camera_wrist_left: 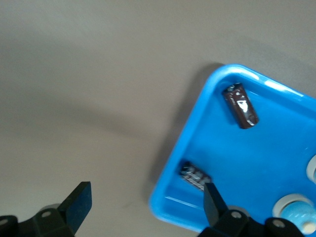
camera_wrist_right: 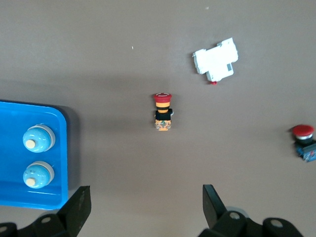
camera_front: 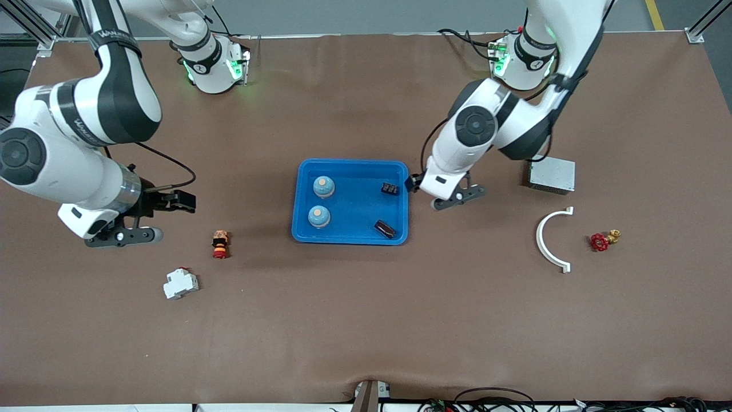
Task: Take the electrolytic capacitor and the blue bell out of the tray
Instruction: 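Reach the left gripper to a capacitor while the right gripper reaches a bell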
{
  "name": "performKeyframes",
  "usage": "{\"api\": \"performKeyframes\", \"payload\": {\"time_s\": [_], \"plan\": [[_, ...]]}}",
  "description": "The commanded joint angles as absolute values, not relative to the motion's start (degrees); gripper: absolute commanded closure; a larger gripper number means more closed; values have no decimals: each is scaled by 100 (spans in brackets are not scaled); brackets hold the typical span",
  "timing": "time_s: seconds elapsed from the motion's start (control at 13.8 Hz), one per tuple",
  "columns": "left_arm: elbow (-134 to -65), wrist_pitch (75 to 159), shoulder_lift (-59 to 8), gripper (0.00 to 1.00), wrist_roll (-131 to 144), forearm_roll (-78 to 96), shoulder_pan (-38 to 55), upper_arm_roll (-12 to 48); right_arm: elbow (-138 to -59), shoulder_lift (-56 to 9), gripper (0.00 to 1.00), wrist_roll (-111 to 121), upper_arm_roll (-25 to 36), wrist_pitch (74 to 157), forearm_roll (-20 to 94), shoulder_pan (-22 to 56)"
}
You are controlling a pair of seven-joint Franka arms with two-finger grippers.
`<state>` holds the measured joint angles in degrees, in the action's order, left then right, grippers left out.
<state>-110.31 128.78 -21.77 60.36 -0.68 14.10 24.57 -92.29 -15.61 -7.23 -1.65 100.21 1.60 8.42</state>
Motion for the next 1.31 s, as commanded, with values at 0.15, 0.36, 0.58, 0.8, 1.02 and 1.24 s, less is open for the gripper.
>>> {"api": "performKeyframes", "payload": {"time_s": [0.15,0.36,0.58,0.8,1.02,1.24], "plan": [[-10732,13429,-2907,12,8011,-589,1809,2461,-9325,-1801,0,-2162,-141,10063,167,1458],[-10416,13430,-3286,25,9005,-694,1994,2443,-9369,-1924,0,-2241,-149,10431,254,1845],[-10222,13438,-3576,28,9973,-957,2109,2434,-9518,-2013,0,-2241,-149,10888,553,2012],[-10187,13447,-3752,30,10782,-1414,2259,2435,-10062,-2013,0,-2801,-141,11634,642,2371],[-10151,13447,-3893,32,11170,-1503,2311,2426,-10309,-2170,0,-3216,-141,12032,642,2776],[-10178,13447,-3929,35,11355,-1573,2390,2417,-10318,-2460,0,-3322,-141,12312,642,2909]]}}
